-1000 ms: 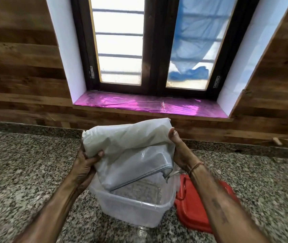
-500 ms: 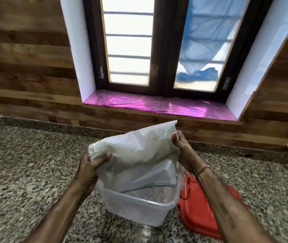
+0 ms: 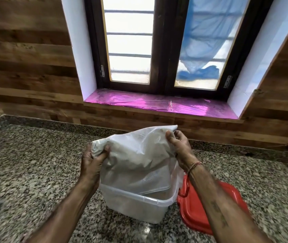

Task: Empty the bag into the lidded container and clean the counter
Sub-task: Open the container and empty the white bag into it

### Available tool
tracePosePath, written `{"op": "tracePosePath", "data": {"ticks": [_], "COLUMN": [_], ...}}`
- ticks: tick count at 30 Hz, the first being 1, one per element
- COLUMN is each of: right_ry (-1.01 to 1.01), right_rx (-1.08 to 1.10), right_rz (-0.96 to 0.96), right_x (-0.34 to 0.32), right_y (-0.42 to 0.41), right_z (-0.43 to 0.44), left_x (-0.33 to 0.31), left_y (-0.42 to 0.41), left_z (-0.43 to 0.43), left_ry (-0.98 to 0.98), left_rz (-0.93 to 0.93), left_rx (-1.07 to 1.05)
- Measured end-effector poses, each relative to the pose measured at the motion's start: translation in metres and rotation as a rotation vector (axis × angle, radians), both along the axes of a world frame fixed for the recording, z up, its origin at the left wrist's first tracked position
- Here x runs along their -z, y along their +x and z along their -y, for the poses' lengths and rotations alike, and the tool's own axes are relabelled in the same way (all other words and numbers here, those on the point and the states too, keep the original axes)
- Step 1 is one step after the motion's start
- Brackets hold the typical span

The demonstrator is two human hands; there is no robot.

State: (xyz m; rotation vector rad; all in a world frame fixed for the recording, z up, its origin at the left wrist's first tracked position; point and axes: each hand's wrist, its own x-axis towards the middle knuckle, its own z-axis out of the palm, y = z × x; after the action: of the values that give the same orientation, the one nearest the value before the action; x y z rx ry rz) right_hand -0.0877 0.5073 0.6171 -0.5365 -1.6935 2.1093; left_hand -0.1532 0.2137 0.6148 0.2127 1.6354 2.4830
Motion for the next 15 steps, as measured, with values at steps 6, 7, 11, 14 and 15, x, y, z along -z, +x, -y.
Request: {"op": "tracePosePath", "data": {"ticks": [6, 7, 11, 14, 15], "right_ry": [-0.003, -0.011, -0.042, -0.037, -0.027], "right_rx": [-0.097, -0.117, -0.189, -0.149, -0.134], "right_rz": [-0.031, -0.027, -0.024, -0.020, -0.022], "right_x": [-0.007, -0.009, -0.013, -0.017, -0.017], "right_y": [0.003, 0.002, 0.001, 0.005, 0.007], "right_z": [-0.010, -0.011, -0.011, -0.008, -0.008], "left_x": [0.011, 0.012, 0.002, -0.007, -0.010], "left_y": [0.035, 0.038, 0.039, 0.031, 0.028], "left_z": [-0.003, -0.003, -0.007, -0.009, -0.010], "left_ry": [-0.092, -0.098, -0.054, 0.022, 0.040], "left_rz": [0.037, 0.039, 0.114, 0.198, 0.213], "left_rx": [-0.070, -0.083, -0.072, -0.032, -0.015]}}
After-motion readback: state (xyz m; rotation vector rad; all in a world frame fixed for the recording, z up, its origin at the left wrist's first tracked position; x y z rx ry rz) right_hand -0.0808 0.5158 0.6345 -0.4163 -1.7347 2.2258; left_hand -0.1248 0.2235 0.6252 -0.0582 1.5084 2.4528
